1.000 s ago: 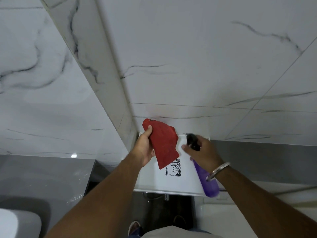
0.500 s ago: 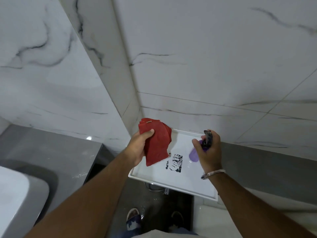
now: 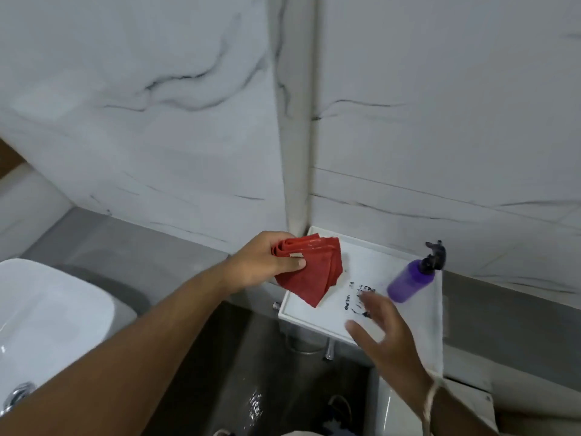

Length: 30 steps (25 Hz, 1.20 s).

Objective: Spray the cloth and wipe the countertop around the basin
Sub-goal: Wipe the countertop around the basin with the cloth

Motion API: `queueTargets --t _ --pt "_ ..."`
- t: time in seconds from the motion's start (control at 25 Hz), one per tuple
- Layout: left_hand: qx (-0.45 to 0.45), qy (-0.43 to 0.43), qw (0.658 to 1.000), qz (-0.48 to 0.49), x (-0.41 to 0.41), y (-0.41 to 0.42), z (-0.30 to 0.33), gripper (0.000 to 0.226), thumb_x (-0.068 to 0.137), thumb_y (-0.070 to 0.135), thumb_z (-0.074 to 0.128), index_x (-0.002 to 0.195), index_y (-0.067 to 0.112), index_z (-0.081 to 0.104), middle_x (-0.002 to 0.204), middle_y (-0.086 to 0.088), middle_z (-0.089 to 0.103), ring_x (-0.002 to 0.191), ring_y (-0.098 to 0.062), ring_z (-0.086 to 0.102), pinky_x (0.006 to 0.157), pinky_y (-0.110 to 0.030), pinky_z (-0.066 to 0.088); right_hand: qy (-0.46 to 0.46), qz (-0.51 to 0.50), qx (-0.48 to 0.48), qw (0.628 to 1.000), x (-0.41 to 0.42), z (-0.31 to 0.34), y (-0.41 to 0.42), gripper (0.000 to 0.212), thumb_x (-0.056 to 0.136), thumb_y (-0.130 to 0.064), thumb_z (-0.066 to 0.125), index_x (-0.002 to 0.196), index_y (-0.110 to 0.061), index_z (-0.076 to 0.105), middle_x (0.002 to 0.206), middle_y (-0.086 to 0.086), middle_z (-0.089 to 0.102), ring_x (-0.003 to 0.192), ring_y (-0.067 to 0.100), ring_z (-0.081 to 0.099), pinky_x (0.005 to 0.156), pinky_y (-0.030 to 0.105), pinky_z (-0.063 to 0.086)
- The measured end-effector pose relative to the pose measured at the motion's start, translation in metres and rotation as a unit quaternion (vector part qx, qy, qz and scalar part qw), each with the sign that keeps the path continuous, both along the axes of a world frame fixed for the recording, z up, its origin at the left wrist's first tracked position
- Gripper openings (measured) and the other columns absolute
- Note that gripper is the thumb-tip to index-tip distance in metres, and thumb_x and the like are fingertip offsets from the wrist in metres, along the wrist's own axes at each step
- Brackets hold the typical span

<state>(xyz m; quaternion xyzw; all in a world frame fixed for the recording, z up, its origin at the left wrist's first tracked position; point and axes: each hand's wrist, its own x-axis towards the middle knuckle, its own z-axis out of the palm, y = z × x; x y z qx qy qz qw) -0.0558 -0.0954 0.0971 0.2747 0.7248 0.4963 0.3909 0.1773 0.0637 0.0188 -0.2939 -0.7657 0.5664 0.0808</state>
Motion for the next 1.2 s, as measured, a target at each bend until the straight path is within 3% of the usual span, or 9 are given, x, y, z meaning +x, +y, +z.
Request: queueTargets --t 0.08,0.2,0.44,0.56,0.68,0.84,0.96,1.08,1.2 --pt "-0.015 0.069 0.996 -0.044 -0.018 -0.04 0.013 0.011 0.088 0.008 0.073 0.097 0.013 0.071 0.087 0.001 0.071 0.082 -0.01 0.07 0.074 -0.024 0.058 0.007 0.147 -0.01 0.989 -0.061 0.027 -0.023 0.092 0.066 -0.059 0.079 0.142 -0.041 0.032 0.147 -0.019 0.041 0.13 -0.002 0.041 0.106 0.026 0.036" --pt "0.002 0.082 0.996 -0.029 -0.042 -0.104 0.019 0.011 0.091 0.008 0.07 0.101 0.013 0.07 0.088 0.001 0.069 0.082 -0.01 0.068 0.072 -0.024 0.056 0.01 0.309 -0.057 0.949 -0.141 0.045 -0.077 0.079 0.07 -0.028 0.086 0.137 -0.028 0.044 0.133 -0.001 0.06 0.121 0.013 0.058 0.1 0.038 0.05" --pt "-0.021 0.172 0.977 0.124 -0.094 -0.214 -0.023 0.008 0.094 0.016 0.067 0.101 0.017 0.069 0.092 0.004 0.069 0.085 -0.01 0.065 0.084 -0.035 0.055 -0.017 0.217 0.027 0.976 -0.218 0.021 -0.164 0.016 0.084 -0.02 0.073 0.093 -0.033 0.068 0.093 -0.004 0.075 0.085 0.012 0.072 0.081 0.037 0.06" --pt "-0.164 0.257 0.941 0.146 -0.099 -0.263 -0.057 0.026 0.099 0.029 0.057 0.121 0.018 0.064 0.122 -0.004 0.07 0.112 -0.021 0.063 0.102 -0.044 0.05 -0.052 0.237 0.136 0.96 -0.246 0.007 -0.18 0.01 0.084 -0.021 0.07 0.093 -0.026 0.069 0.086 -0.003 0.074 0.081 0.016 0.07 0.07 0.022 0.051" --pt "-0.329 0.347 0.866 0.148 -0.1 -0.292 -0.095 0.044 0.099 0.042 0.05 0.14 0.024 0.05 0.151 -0.004 0.05 0.142 -0.028 0.04 0.123 -0.05 0.023 -0.053 0.251 0.271 0.928 -0.285 -0.014 -0.188 0.019 0.086 -0.016 0.065 0.105 -0.015 0.068 0.086 0.0 0.071 0.082 0.025 0.067 0.066 0.02 0.044" --pt "-0.381 0.382 0.823 0.178 -0.095 -0.3 -0.131 0.058 0.1 0.048 0.033 0.153 0.025 0.03 0.169 -0.011 0.013 0.155 -0.033 0.001 0.124 -0.055 -0.002 -0.077 0.337 0.418 0.84 -0.347 -0.064 -0.206 0.044 0.088 -0.01 0.05 0.132 -0.02 0.055 0.104 0.02 0.066 0.092 0.04 0.063 0.072 0.037 0.047" --pt "-0.352 0.381 0.825 0.224 -0.093 -0.297 -0.142 0.061 0.094 0.038 0.034 0.154 0.03 0.029 0.169 -0.01 0.011 0.156 -0.031 -0.001 0.121 -0.054 -0.009 -0.153 0.472 0.486 0.719 -0.361 -0.113 -0.215 0.051 0.09 -0.039 0.052 0.136 -0.017 0.051 0.151 0.021 0.033 0.133 0.042 0.038 0.107 0.047 0.037" --pt "-0.356 0.38 0.822 0.231 -0.096 -0.299 -0.144 0.063 0.093 0.035 0.034 0.155 0.035 0.024 0.17 -0.009 0.007 0.156 -0.029 -0.005 0.119 -0.052 -0.016 -0.087 0.52 0.468 0.709 -0.364 -0.14 -0.208 0.055 0.089 -0.054 0.048 0.127 -0.014 0.051 0.161 0.015 0.019 0.147 0.035 0.019 0.114 0.048 0.03" --pt "-0.356 0.374 0.825 0.229 -0.098 -0.3 -0.144 0.063 0.095 0.034 0.037 0.156 0.038 0.022 0.17 -0.007 0.004 0.156 -0.027 -0.008 0.116 -0.049 -0.023 -0.037 0.556 0.479 0.679 -0.382 -0.155 -0.202 0.073 0.092 -0.045 0.048 0.152 -0.013 0.021 0.163 0.015 0.009 0.149 0.034 0.009 0.118 0.049 0.024"
